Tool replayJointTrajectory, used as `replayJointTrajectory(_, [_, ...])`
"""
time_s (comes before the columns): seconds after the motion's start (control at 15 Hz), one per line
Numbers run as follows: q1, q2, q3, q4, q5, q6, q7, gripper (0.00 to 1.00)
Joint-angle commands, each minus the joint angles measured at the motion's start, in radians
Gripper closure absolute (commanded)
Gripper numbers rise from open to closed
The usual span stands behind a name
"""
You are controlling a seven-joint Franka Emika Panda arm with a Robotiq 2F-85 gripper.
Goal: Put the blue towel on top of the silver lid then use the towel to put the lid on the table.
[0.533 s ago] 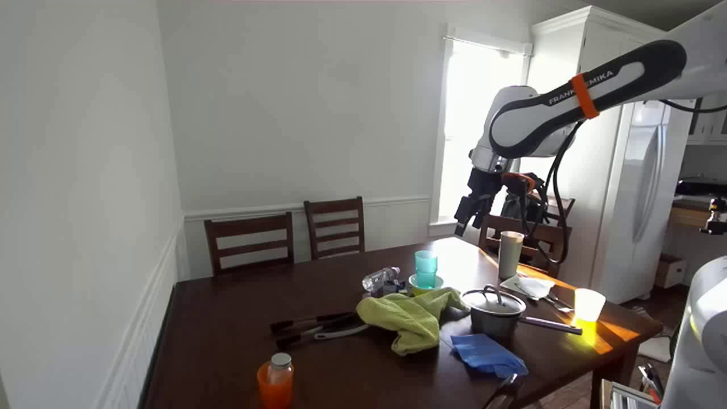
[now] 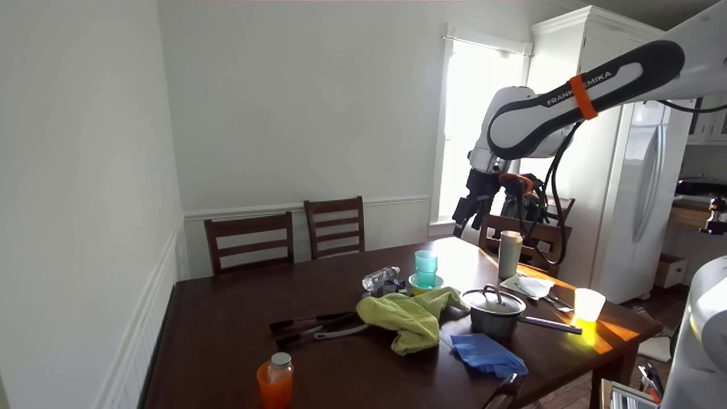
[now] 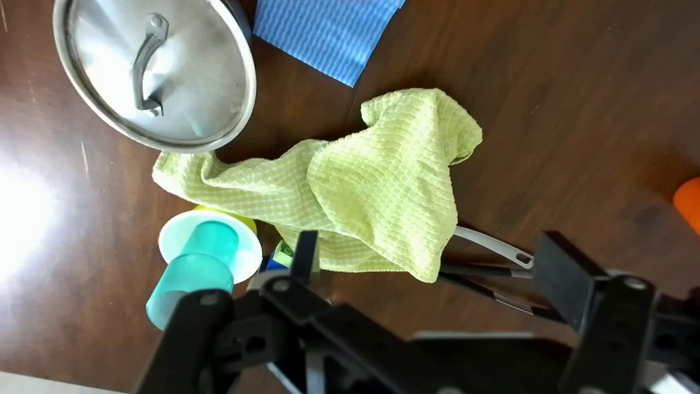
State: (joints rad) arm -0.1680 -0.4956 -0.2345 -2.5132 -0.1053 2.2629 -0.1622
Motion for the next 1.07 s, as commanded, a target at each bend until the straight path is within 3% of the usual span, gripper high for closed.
replayJointTrajectory(0.0, [-0.043,0.045,0.08,-0.021,-0.014,-0.017,0.198,0.0])
replayJointTrajectory(0.33, [-0.084,0.127,0.112,-0.091,-0.001,0.022,0.441,0.0])
replayJointTrajectory(0.8, [-0.142,0.282,0.109,-0.173,0.014,0.189,0.758,0.0])
replayJointTrajectory(0.93, [-0.105,0.308,0.095,-0.204,0.066,0.277,0.701,0.0])
replayJointTrajectory(1.0, [-0.122,0.284,0.1,-0.179,0.022,0.203,0.716,0.0])
